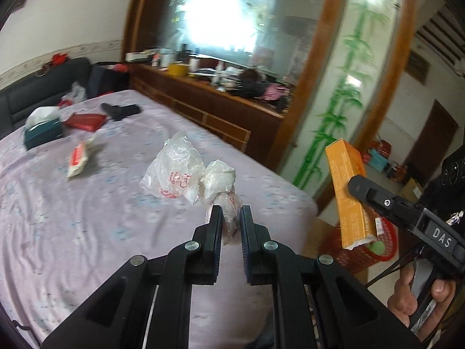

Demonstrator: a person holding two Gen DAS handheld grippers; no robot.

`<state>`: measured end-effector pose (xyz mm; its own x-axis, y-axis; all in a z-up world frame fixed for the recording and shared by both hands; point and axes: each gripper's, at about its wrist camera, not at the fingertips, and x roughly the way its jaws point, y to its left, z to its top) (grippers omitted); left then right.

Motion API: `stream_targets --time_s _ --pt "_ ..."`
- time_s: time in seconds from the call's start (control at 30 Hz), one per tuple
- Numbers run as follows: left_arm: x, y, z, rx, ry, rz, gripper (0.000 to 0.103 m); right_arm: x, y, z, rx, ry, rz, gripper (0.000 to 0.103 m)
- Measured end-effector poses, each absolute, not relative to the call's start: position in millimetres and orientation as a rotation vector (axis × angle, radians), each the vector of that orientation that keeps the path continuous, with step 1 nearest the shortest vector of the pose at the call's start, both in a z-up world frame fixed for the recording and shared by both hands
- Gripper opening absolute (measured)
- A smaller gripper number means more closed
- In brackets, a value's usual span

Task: Collect trash
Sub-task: 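Carry the tissues and orange box over the red basket and lower them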

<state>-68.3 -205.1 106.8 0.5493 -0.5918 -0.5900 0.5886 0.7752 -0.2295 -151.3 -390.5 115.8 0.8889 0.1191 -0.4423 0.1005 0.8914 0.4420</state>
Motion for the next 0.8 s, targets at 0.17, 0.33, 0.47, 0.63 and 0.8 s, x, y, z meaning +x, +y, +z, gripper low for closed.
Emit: stream_targets --time_s 0.17,0.33,0.47,0.63,0.8 --pt "-86 -227 113 0.019 0.682 -0.735 0.011 -192 -410 129 0.474 0.422 -0.024 0.057" --pt "-95 -242 116 0.034 0.673 -0.766 0.011 -219 -426 139 0.471 0.373 -0.069 0.057" --pt "-104 -254 120 0.042 0.666 -0.799 0.011 -234 -437 141 0.476 0.355 -0.111 0.057" --pt "-115 -267 127 0.055 0.648 -0.833 0.011 -253 -453 142 0.479 0.337 -0.166 0.057" --pt "-128 -278 132 0.067 0.635 -0.87 0.011 -272 -461 147 0.479 0.322 -0.209 0.057"
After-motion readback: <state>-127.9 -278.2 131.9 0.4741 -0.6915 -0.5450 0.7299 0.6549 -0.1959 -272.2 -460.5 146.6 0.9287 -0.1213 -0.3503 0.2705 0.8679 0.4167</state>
